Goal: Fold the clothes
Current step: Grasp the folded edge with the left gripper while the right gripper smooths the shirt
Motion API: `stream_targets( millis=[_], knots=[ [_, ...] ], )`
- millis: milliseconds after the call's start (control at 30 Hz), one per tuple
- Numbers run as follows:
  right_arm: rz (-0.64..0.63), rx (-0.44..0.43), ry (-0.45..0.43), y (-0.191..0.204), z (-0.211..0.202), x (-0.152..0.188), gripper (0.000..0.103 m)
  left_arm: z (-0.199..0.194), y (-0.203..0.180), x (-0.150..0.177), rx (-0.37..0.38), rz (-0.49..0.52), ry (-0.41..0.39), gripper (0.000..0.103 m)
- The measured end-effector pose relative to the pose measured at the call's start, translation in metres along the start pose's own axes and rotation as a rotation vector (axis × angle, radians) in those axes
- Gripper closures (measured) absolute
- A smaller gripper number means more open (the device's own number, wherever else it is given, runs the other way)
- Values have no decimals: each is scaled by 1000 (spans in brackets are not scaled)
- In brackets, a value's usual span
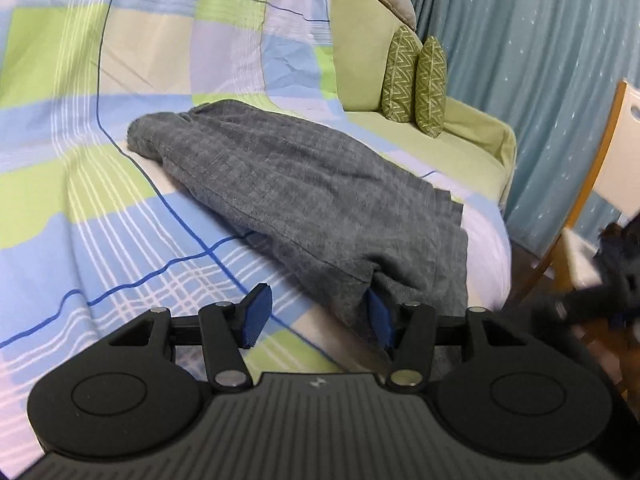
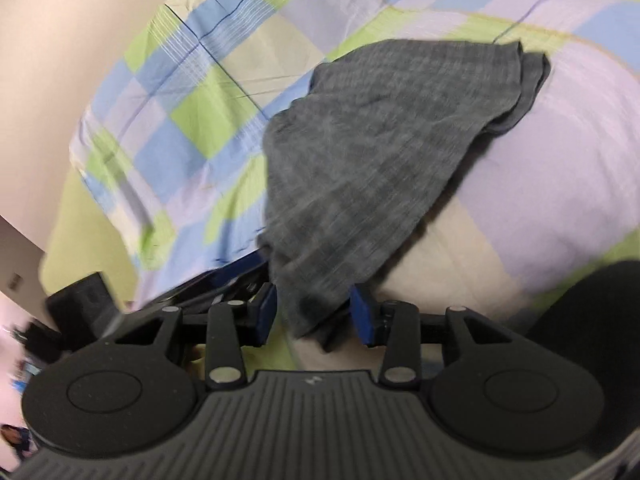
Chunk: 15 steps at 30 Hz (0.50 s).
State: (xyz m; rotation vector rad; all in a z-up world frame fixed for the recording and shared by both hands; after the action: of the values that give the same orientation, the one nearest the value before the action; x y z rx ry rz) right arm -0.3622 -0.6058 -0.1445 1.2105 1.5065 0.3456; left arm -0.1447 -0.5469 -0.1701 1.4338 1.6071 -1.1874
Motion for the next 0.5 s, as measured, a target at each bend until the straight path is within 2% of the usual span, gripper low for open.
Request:
stream_targets(
  millis=[100,200,267,400,433,500],
  knots=[
    [29,-4,25,0,7,8,66,8,-12,0,-3,136,20,46],
    [72,47,-31,-10,3,7,66,6,-27,-2,-43,268,-7,50],
    [87,70,-71,-16,-1,2,66,2,-30,-4,-59,255,-32,72],
    [137,87,-140,-29,-3,-12,66,-5,-28,0,-105,188,-60,84],
    [151,86,-141,-31,-1,-13,66,-5,-28,3,-106,178,-60,89],
    [180,84,-116,-37,11,-15,68,-4,-29,5,-111,168,-57,93]
  ],
)
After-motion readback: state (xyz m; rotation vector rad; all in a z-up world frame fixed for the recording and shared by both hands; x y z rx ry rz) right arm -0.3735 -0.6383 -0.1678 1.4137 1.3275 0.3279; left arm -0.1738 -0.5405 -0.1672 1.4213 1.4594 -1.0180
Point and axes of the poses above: each gripper's, at about its wrist camera, not at the fingertips, and z roughly the way its jaws point, y to its left, x to its underside, the point moved 4 cm from there along z, roughly the way its jaws point, and after that the axes turned 14 degrees about -y, right-handed, at the moved point
